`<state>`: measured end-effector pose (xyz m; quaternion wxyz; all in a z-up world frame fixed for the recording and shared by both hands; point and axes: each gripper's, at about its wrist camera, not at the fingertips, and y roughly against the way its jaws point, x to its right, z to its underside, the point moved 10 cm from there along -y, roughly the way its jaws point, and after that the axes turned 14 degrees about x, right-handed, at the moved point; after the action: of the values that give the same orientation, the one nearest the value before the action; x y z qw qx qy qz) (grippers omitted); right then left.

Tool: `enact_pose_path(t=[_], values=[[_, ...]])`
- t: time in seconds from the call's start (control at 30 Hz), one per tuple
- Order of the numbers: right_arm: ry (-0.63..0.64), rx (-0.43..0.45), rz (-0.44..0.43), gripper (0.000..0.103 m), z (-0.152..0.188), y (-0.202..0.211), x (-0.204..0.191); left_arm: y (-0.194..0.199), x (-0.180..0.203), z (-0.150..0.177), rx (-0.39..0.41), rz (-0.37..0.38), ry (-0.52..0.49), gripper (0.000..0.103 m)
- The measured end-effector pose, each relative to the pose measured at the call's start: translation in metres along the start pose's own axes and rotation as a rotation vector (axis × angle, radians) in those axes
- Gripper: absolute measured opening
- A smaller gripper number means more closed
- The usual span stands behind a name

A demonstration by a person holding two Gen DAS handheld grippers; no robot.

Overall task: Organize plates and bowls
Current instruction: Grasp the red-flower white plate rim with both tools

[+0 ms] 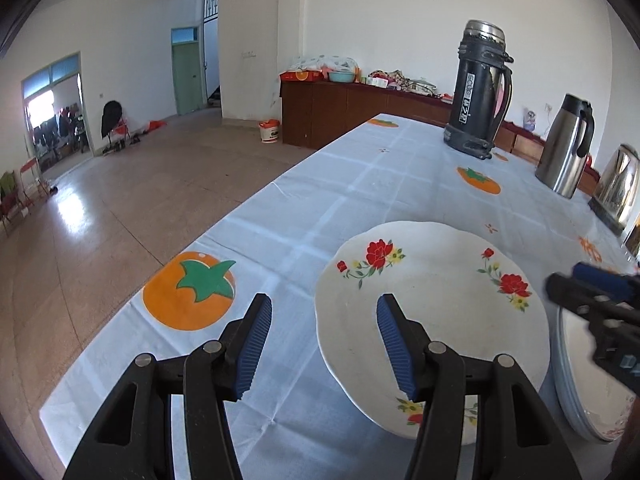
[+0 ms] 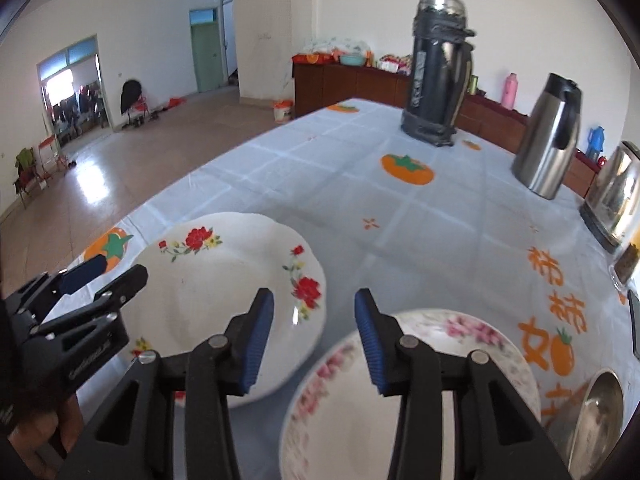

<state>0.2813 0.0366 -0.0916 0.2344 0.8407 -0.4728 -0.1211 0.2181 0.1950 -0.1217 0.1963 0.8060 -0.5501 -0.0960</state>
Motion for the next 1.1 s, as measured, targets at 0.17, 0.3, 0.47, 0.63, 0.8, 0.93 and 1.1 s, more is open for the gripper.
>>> enact_pose_path(t=[0.17,0.3,0.47,0.63,0.8,0.93,1.1], values=[[0.036,-0.075,0.008,0.041,0.006,-0.021,-0.008,-0.006,0.002,0.006,-0.032,0.024,0.022,0.058],[0.049,-0.129,0.001,0.044,0.013,-0.034,-0.011,-0.011,0.008,0.009,-0.064,0.052,0.019,0.058],[0.067,-0.161,0.013,0.046,0.017,-0.041,-0.014,-0.015,0.007,0.013,-0.096,0.064,0.034,0.058],[0.039,-0.154,-0.017,0.039,0.020,-0.034,-0.014,-0.018,0.003,0.015,-0.110,0.046,0.046,0.058],[0.034,-0.136,-0.035,0.039,0.026,-0.024,-0.022,-0.021,0.002,0.018,-0.129,0.031,0.038,0.058],[0.020,-0.116,-0.043,0.039,0.031,-0.020,-0.026,-0.023,0.002,0.018,-0.132,0.032,0.033,0.056],[0.018,-0.072,-0.038,0.033,0.031,-0.018,-0.028,-0.024,-0.004,0.020,-0.127,0.003,0.048,0.038]])
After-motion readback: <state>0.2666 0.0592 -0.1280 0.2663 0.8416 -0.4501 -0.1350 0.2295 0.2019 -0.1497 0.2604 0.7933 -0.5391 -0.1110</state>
